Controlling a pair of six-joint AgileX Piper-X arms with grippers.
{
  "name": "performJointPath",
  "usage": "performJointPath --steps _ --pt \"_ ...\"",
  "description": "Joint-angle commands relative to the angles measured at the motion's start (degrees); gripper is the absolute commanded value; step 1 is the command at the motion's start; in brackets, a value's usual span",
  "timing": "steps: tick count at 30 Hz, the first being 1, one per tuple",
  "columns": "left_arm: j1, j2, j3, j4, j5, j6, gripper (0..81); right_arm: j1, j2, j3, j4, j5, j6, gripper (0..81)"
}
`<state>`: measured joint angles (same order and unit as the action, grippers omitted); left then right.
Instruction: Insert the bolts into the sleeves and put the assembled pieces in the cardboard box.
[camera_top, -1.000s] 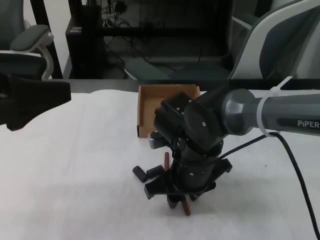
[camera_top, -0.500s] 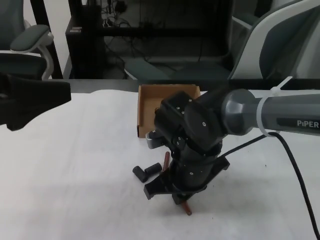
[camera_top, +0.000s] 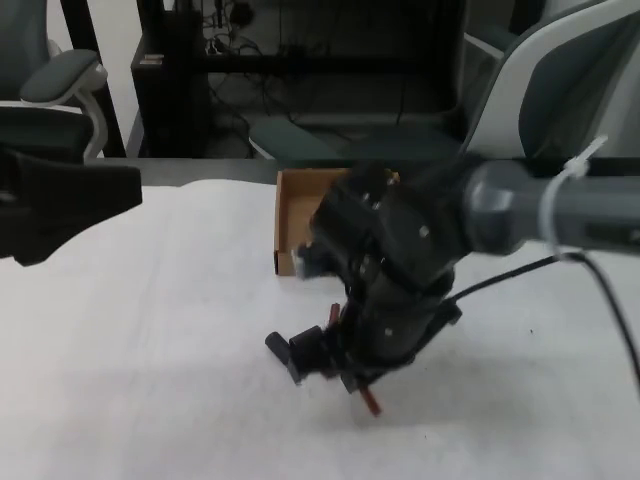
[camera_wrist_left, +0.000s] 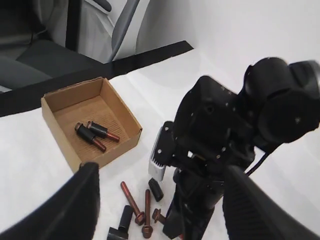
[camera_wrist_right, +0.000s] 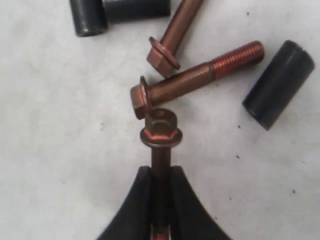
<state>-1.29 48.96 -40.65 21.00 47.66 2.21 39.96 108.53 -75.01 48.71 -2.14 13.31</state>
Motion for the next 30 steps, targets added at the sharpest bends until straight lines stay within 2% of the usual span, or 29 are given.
performJointPath --steps 1,8,16,22,26,30 --pt "0.1 -0.5 -0.2 -0.3 0.0 2.1 70.0 0.1 -3.6 -0.2 1.1 -0.8 -0.5 0.4" --pt "0.1 -0.5 -0.2 0.9 0.4 3.7 70.0 1.2 -7.2 -0.2 3.5 0.2 -0.6 0.4" --pt "0.0 -0.6 -0.2 16.4 -0.1 24.7 70.0 5.4 -15.9 9.4 -3.7 1.3 1.2 0.4" --pt "0.0 -0.6 -0.2 16.5 -0.4 27.8 70.0 7.9 -25.2 19.4 -14.6 1.4 3.1 0.4" --pt "-2.2 -0.3 -0.2 16.5 -6.6 36.0 70.0 8.4 -30.7 25.0 -21.3 1.4 2.9 0.4" --pt "-7.3 2.8 -0.2 16.5 -12.3 45.8 70.0 8.4 -34.9 29.0 -26.3 1.4 2.7 0.4"
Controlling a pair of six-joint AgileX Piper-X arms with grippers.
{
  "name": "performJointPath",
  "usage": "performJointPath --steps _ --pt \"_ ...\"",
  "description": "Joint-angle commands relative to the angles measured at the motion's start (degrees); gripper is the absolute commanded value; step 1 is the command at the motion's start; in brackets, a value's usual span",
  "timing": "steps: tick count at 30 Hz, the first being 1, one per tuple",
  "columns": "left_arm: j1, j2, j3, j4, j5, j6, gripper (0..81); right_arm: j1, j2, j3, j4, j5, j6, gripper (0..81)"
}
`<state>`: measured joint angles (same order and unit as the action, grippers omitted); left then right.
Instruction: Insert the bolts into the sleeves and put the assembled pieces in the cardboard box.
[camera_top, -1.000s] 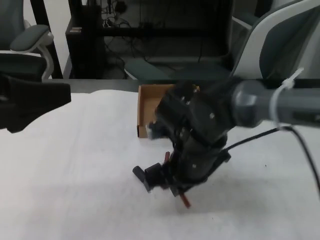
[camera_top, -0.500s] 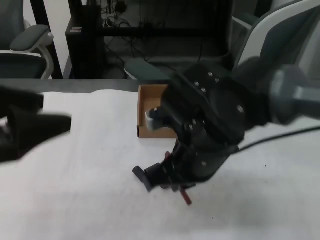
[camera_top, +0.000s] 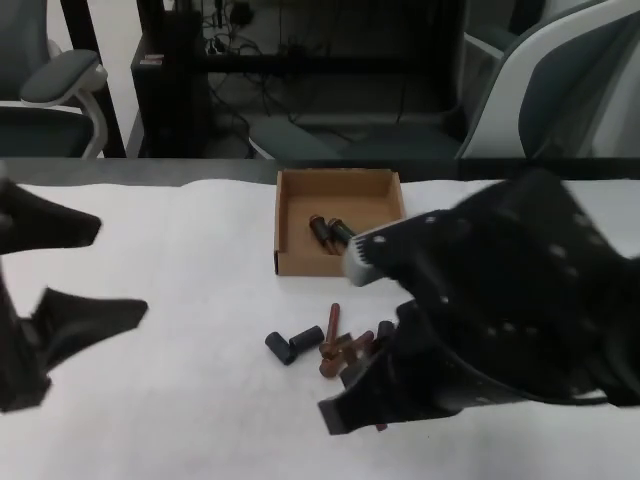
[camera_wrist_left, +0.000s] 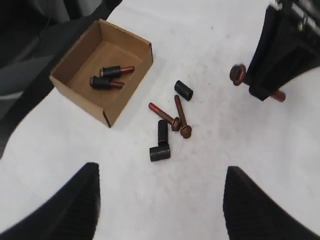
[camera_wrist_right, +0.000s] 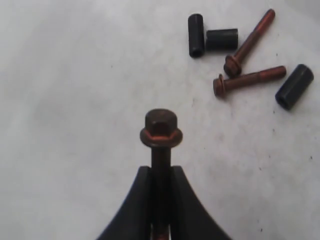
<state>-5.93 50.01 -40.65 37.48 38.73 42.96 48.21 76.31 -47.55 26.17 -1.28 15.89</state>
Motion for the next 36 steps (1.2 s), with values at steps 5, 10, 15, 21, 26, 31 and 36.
performJointPath --steps 5,10,15,21,26,31,36 --pt "-9.5 9.4 -0.2 -0.8 -9.1 14.5 70.0 0.1 -5.7 3.1 -5.1 0.5 -2.2 0.4" --pt "-14.6 16.7 -0.2 -4.2 -16.3 9.3 70.0 -0.1 -6.9 3.0 -5.1 0.5 -3.6 0.4" --pt "-16.3 20.6 -0.4 -6.2 -18.3 8.7 70.0 -2.1 -7.0 3.0 -4.3 -0.2 -3.6 0.4" --pt "-16.2 21.2 -0.8 -6.9 -18.8 5.8 70.0 -5.9 -7.0 3.0 -3.3 -4.1 -3.6 0.4" --pt "-16.3 21.2 -2.2 -8.8 -19.9 -16.5 66.1 -7.3 -7.0 3.0 -3.3 -5.2 -5.2 0.4" --pt "-17.2 21.4 -2.6 -17.7 -19.9 -19.5 66.2 -7.3 -7.0 3.0 -3.3 -5.6 -6.1 0.4" --pt "-17.5 23.4 -3.0 -17.5 -19.2 -7.6 66.2 -7.3 -7.0 3.0 -3.3 -5.8 -6.1 0.4"
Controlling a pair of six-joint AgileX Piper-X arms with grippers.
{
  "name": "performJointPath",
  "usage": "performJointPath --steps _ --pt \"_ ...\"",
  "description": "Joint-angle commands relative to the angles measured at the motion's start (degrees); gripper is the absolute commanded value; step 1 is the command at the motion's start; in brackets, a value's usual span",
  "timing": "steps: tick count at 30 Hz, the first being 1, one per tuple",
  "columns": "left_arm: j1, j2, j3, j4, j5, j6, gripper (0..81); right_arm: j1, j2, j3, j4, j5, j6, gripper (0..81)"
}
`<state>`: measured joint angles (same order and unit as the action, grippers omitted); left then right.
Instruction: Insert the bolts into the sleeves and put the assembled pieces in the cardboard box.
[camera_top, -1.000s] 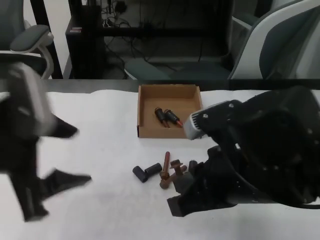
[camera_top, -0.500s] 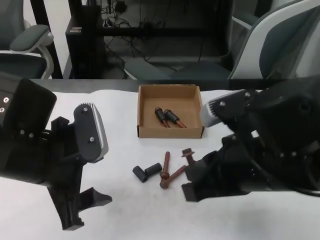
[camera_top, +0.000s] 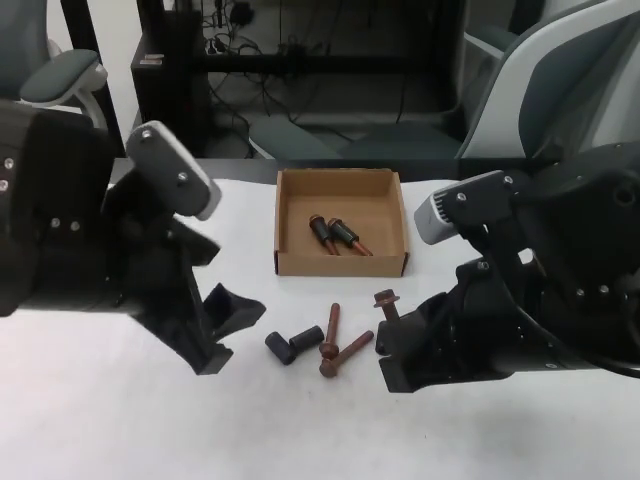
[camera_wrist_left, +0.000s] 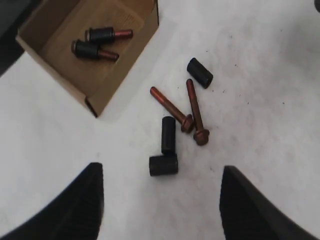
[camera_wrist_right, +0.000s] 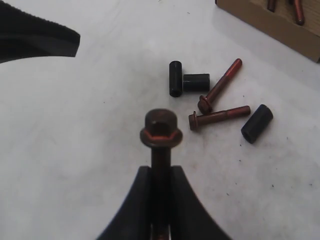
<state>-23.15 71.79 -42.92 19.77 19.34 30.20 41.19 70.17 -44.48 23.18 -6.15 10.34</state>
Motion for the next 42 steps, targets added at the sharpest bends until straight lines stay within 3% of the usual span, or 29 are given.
performJointPath --steps 1,7,9,19,26,31,35,42 --pt "-0.3 2.7 -1.5 2.2 -0.1 5.2 66.2 -0.3 -0.8 -0.1 -0.3 -1.3 -0.5 0.4" --pt "-1.1 9.3 -6.1 8.3 -2.0 -2.0 66.2 -0.4 -0.8 -0.1 -0.3 -2.2 -0.5 0.4" --pt "-1.6 11.0 -7.5 7.6 -2.2 -0.3 66.2 -0.7 -0.8 -0.1 -0.3 -3.0 -0.5 0.4" --pt "-2.1 16.1 -11.0 8.7 7.3 35.2 66.2 -0.9 -0.8 -0.1 -0.3 -4.8 -0.5 0.4" --pt "-2.0 17.8 -10.9 10.5 7.1 53.0 65.1 -0.9 -0.8 -0.1 -0.3 -7.0 -8.1 0.4" --pt "-1.4 22.5 -10.9 11.5 1.4 66.6 64.1 -0.9 -0.8 -0.1 -0.3 -7.0 -9.0 0.4" --pt "-1.4 26.6 -11.0 7.3 -3.5 68.4 64.1 -0.9 -0.8 -0.1 -0.3 -7.2 -9.5 0.4" --pt "-1.4 28.5 -11.0 1.8 -4.7 70.5 64.1 -0.9 -0.8 -0.1 -0.3 -8.8 -9.4 0.4"
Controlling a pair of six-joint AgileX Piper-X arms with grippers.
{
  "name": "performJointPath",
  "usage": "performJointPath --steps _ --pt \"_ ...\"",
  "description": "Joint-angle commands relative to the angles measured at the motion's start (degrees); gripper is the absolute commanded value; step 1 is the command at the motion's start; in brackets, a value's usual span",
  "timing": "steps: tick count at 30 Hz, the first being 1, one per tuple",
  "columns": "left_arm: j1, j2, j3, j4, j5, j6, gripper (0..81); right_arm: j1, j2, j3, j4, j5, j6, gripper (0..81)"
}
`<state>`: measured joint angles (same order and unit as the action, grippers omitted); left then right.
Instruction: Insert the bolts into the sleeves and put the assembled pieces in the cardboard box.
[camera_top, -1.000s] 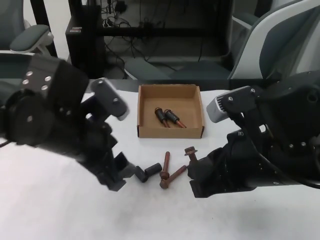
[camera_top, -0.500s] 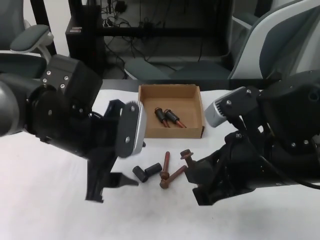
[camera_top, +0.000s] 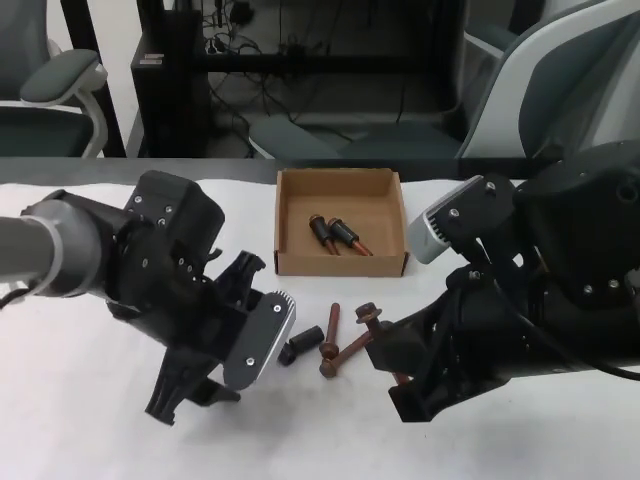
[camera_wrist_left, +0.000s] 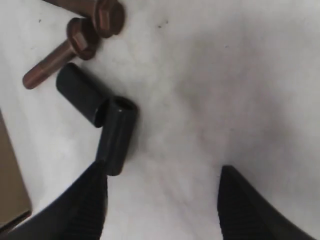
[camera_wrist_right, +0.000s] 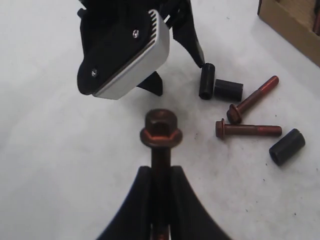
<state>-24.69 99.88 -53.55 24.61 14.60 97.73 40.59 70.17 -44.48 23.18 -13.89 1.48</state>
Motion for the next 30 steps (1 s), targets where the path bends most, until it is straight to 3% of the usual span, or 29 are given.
performJointPath --steps 1,14,20,30 --pt "0.1 0.4 -0.4 -4.0 0.0 3.0 64.1 -0.3 -0.8 -0.1 -0.3 -1.0 -0.6 0.4" --pt "0.0 0.4 -2.9 -4.5 1.8 2.8 64.1 -0.3 -0.8 -0.1 -0.3 -1.0 -0.4 0.4" --pt "0.1 0.9 -7.9 5.8 3.9 2.5 51.7 -0.3 -0.8 -0.1 -0.3 -1.0 -0.2 0.4" --pt "-0.2 0.9 -10.8 10.5 6.0 -2.4 51.5 -0.3 -0.8 -0.1 -0.5 -1.0 -0.2 0.4"
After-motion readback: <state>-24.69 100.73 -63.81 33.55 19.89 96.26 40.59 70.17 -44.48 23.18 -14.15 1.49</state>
